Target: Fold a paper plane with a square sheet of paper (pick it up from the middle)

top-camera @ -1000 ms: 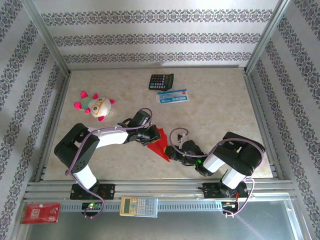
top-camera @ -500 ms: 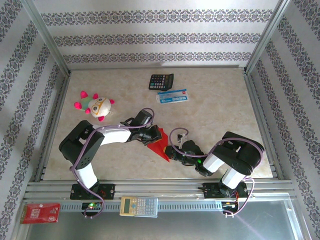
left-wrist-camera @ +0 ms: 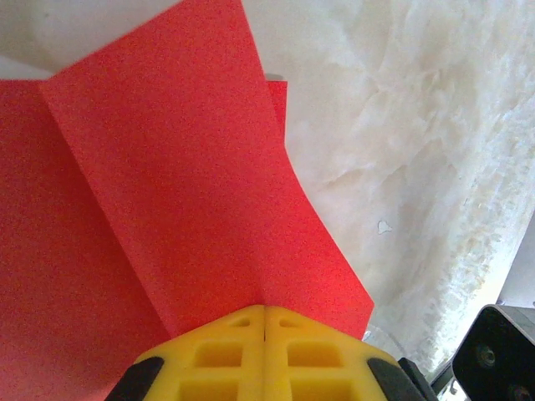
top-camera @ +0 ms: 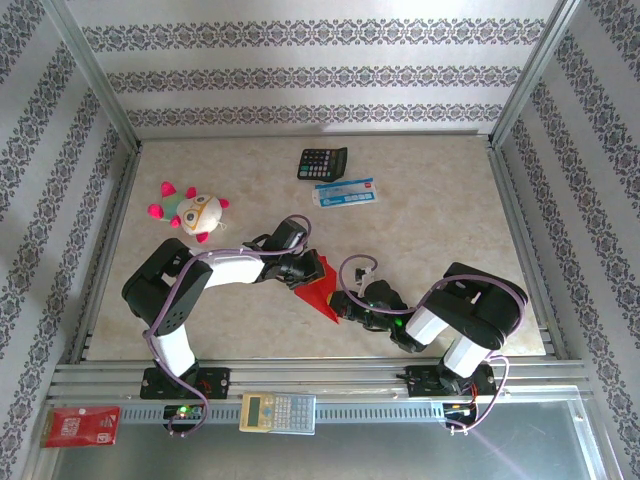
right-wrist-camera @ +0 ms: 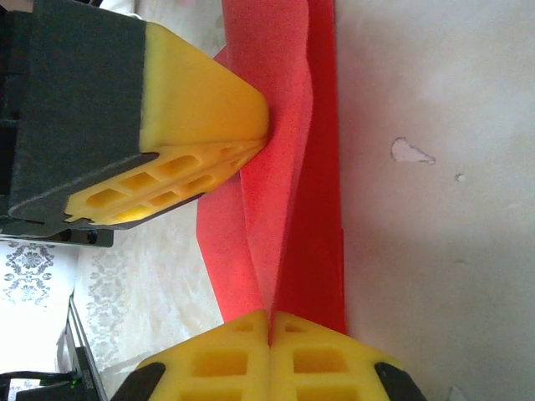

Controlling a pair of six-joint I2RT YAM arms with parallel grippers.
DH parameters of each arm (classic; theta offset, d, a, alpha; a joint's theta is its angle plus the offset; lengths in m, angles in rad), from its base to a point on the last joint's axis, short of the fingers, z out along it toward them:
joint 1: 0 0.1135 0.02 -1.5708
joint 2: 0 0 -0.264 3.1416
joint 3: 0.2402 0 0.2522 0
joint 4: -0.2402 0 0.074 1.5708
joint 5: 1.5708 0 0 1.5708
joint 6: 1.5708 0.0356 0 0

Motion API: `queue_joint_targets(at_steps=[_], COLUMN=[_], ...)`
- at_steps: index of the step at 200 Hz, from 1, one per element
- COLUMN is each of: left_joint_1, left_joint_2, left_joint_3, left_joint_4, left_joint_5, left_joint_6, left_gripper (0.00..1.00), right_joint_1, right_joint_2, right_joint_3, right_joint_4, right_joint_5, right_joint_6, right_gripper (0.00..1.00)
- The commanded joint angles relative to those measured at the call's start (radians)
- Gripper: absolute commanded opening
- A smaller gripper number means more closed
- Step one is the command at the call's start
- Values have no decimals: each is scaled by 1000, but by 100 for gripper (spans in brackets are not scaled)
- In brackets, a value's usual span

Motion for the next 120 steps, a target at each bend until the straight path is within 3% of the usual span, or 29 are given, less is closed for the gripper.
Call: queue_joint_targets(at_steps=[1, 69, 120], left_joint_1=[-15, -11, 1], left_joint_2=[25, -4, -97], left_joint_3=[7, -12, -25], left_joint_4=[-12, 14, 19], left_joint_5=[-15, -12, -6], left_joint_6=[26, 10, -1], left_gripper=[4, 5, 18], right_joint_1=[-10, -10, -9], right_joint_2=[63, 72, 75], right_joint_3=[0, 6, 7], right_joint_4=[-168, -168, -167], right_joint_5=[49, 44, 43], right_joint_6=[-8, -6, -6], right_gripper=[0, 0, 0])
